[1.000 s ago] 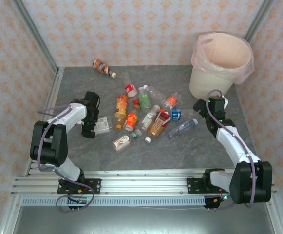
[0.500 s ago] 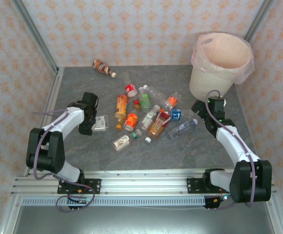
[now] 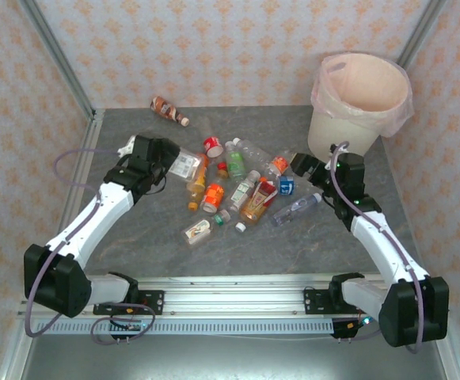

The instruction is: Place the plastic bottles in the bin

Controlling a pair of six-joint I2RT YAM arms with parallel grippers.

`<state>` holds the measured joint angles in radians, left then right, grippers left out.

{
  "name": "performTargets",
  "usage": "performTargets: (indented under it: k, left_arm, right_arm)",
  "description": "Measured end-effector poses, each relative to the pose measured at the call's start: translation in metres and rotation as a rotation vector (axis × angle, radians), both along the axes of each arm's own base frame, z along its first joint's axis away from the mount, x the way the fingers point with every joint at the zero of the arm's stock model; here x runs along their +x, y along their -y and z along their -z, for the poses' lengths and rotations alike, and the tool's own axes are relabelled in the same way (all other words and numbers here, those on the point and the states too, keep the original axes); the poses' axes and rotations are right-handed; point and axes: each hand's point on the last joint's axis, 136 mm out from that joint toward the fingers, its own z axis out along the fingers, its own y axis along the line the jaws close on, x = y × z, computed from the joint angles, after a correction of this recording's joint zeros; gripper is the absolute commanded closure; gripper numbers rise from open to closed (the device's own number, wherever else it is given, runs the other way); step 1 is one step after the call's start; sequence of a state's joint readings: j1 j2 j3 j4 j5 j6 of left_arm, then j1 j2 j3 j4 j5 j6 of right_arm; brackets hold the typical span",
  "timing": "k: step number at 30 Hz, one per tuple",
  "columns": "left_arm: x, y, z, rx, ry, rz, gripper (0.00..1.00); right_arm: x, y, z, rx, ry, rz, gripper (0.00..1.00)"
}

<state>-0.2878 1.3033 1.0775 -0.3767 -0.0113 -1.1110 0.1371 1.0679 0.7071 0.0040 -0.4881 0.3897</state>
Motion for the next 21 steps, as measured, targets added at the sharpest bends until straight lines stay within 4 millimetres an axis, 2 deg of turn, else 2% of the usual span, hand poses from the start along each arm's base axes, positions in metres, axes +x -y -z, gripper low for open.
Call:
performTargets:
  k: [5, 8, 12, 16, 21]
  left_arm:
    - [0.025, 0.059, -0.024, -0.019, 0.077, 0.209, 0.29]
    - [0.036, 0.101, -0.045, -0.033, 0.124, 0.357, 0.29]
    - [0.044, 0.145, -0.074, -0.045, 0.187, 0.519, 0.30]
    - [0.043, 0.172, -0.091, -0.063, 0.227, 0.632, 0.30]
    - [0.038, 0.188, -0.088, -0.072, 0.226, 0.695, 0.31]
  right_arm:
    - [-0.008, -0.053, -0.014, 0.087, 0.033, -0.193, 0.01]
    - [-0.018, -0.089, -0.029, 0.118, 0.083, -0.328, 0.01]
    - [-0.034, -0.129, -0.056, 0.123, 0.183, -0.472, 0.01]
    - [-0.027, -0.142, -0.075, 0.122, 0.247, -0.472, 0.01]
    - [-0.009, -0.147, -0.067, 0.118, 0.249, -0.428, 0.01]
